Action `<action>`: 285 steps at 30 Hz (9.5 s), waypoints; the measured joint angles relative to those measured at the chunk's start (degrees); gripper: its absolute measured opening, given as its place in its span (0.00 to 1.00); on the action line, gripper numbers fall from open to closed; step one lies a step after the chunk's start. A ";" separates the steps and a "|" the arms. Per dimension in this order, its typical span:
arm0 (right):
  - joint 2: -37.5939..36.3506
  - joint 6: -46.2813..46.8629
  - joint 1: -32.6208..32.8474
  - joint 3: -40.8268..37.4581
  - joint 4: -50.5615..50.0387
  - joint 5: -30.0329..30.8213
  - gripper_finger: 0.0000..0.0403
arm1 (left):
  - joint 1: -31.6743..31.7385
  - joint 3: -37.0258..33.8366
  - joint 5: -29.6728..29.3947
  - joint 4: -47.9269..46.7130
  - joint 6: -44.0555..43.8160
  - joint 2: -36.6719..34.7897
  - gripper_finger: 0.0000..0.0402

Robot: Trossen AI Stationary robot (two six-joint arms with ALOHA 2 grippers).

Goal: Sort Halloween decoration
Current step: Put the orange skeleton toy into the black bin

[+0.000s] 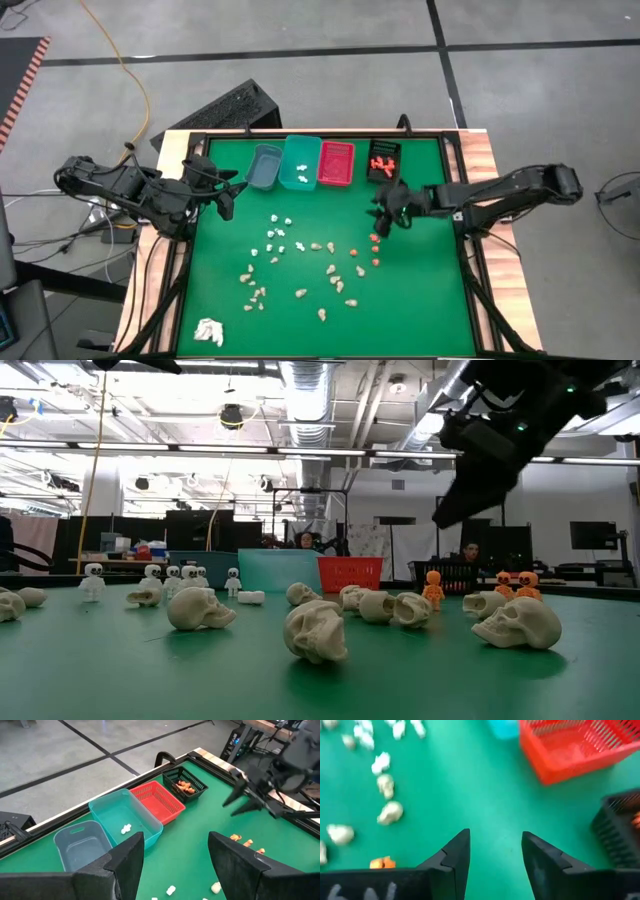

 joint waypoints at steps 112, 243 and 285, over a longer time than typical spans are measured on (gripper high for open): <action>-1.38 -1.63 10.37 -0.02 -9.12 -12.98 0.42 | 0.01 0.00 -0.07 -0.07 0.65 0.00 0.52; 13.13 -8.95 18.89 0.04 2.79 -12.76 0.39 | 0.01 0.01 -1.40 -1.31 -0.61 0.00 0.52; -1.85 0.68 -11.94 0.00 4.05 3.89 0.07 | 0.01 0.00 -1.68 -1.60 -0.57 0.00 0.52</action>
